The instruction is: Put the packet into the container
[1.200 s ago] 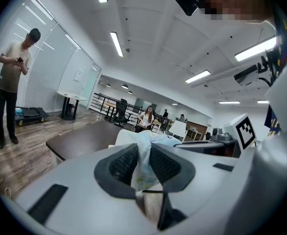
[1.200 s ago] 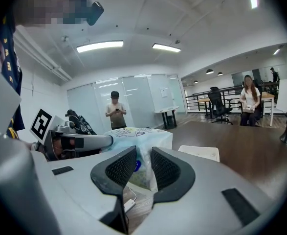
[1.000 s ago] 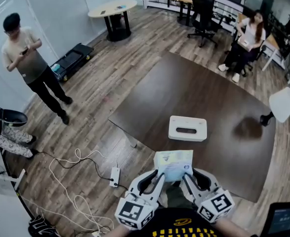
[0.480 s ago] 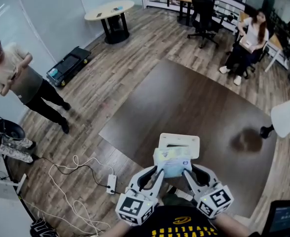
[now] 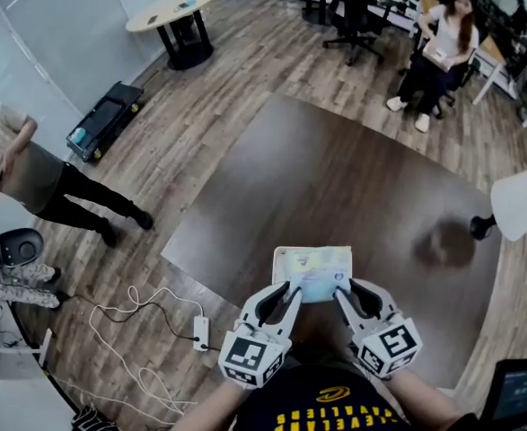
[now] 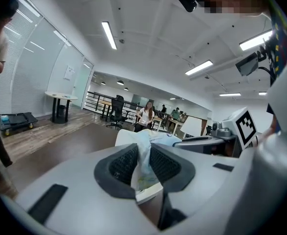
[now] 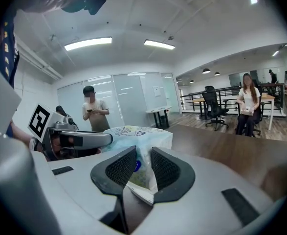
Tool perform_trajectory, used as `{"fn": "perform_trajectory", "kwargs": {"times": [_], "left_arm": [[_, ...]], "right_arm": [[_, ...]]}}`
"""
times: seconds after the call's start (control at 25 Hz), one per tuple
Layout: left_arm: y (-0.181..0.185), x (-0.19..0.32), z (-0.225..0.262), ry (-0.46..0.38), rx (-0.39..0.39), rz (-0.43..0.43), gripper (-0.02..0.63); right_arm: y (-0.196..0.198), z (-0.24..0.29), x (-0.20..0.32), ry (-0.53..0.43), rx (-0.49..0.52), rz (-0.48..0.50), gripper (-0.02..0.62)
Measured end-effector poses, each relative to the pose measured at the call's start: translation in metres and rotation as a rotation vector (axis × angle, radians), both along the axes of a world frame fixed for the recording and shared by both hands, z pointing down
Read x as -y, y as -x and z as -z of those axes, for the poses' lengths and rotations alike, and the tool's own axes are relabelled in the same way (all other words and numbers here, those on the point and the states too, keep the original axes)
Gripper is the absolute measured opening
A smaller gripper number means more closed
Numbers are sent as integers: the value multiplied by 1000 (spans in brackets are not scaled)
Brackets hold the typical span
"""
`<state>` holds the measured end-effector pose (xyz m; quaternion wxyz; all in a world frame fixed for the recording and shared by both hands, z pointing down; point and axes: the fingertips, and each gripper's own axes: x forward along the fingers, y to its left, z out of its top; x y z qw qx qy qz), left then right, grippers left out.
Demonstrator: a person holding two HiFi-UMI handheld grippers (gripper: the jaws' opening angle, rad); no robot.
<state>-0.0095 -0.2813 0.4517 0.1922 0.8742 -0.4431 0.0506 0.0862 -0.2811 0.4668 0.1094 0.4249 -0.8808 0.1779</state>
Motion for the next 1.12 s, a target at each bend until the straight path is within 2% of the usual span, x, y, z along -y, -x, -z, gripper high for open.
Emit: {"fn": "perform_trajectory", "kwargs": {"times": [0.36, 0.6, 1.12], "left_arm": [[-12, 14, -52, 38, 61, -97, 80], [-10, 18, -81, 74, 85, -125, 80], [-18, 26, -134, 143, 207, -193, 80]], "right_arm": [[-13, -47, 8, 43, -21, -62, 104], [-9, -74, 11, 74, -50, -62, 104], [-12, -123, 21, 97, -137, -32, 104]]}}
